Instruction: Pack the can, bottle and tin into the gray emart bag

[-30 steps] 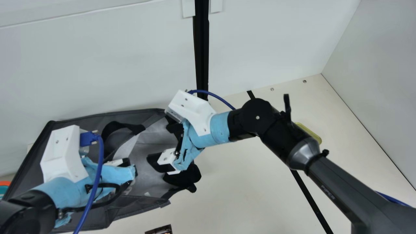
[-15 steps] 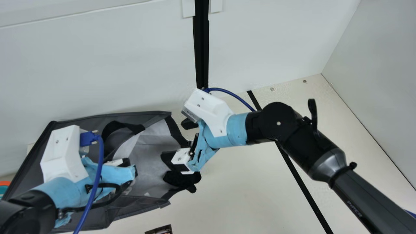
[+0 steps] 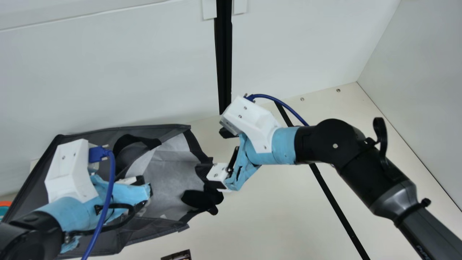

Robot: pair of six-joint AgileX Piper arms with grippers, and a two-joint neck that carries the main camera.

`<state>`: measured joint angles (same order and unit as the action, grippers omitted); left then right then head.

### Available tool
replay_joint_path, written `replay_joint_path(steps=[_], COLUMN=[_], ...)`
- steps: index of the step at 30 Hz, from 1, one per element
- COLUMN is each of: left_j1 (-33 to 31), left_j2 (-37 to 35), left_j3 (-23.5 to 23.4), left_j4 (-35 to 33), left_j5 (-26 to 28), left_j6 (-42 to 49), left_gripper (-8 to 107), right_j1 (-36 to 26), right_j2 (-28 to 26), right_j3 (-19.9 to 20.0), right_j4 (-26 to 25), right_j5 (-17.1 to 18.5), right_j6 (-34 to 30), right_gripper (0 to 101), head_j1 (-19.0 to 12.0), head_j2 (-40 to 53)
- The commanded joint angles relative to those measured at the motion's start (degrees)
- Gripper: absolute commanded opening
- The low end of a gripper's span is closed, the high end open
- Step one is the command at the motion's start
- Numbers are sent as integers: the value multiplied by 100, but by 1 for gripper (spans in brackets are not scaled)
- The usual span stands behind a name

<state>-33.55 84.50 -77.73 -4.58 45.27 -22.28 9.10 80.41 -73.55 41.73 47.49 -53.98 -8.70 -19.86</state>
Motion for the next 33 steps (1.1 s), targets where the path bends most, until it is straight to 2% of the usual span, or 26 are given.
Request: replay_joint_path(steps=[1,18,33], left_j1=[0,0,0], left_j2=[0,0,0], left_j3=[0,0,0], left_j4=[0,0,0], left_j5=[0,0,0], left_j6=[0,0,0], left_gripper=[10,10,10], right_j1=[-48,-533,-872], right_j2=[-74,-685,-1152], right_j3=[15,101,83], right_j4=[-51,-508,-1187], right_j5=[11,145,128], right_j6=[42,273,652], right_gripper=[91,91,91], head_j1=[-130,-130,-130], head_j2=[-14,-14,-14])
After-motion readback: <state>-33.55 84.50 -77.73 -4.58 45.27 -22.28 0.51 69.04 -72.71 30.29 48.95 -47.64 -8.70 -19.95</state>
